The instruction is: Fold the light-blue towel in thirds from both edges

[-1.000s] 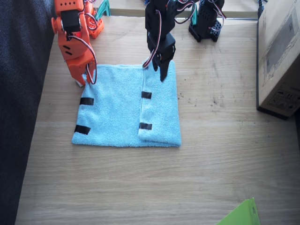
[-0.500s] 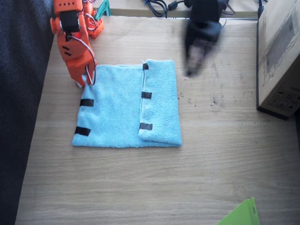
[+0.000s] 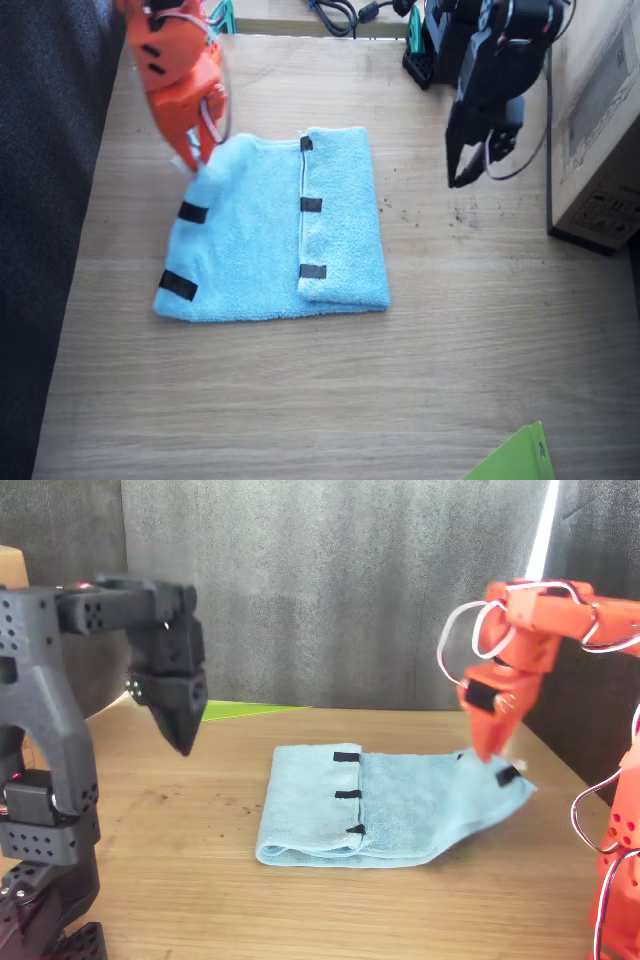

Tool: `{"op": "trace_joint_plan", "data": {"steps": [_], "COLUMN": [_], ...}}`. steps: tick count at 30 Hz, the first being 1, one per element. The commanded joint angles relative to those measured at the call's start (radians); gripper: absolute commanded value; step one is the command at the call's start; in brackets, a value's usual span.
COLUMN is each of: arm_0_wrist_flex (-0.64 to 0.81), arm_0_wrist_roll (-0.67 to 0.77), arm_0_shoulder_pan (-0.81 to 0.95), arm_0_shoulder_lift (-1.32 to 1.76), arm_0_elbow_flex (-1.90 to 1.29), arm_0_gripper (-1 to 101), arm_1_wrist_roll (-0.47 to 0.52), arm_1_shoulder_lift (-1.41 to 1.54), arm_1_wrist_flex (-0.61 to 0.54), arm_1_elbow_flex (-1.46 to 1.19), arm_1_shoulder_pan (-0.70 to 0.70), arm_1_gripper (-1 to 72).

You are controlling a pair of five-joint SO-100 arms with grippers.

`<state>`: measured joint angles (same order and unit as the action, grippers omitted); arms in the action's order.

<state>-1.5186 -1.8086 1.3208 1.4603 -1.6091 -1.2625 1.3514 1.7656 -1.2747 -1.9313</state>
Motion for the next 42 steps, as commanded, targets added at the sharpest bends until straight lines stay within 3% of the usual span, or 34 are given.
{"op": "trace_joint_plan", "data": {"steps": [1,10,25,42], "arm_0_wrist_flex": [0.04,0.091,0.091,0.083], "arm_0_wrist_roll": [-0.003,0.02,0.023,0.044], "arm_0_shoulder_pan": [-0.015,-0.028,-0.021,-0.037], "arm_0_shoulder_lift": [0.071,0.109,0.153,0.146], "arm_0_elbow_flex": [-0.067,-0.147,-0.181,-0.172], "arm_0_gripper": [0,0,0,0], "arm_1_wrist_roll": [-0.028,-0.044,-0.025,-0.048], "arm_1_shoulder_lift": [-0.025,-0.196,-0.44,-0.472], "arm_1_wrist_flex": [0.081,0.175,0.179,0.181], "arm_1_elbow_flex": [0.117,0.331,0.578,0.759], "arm_1_shoulder_pan": [-0.071,-0.229,-0.373,-0.492], "arm_1_gripper": [0.1,0.1,0.0,0.0]}}
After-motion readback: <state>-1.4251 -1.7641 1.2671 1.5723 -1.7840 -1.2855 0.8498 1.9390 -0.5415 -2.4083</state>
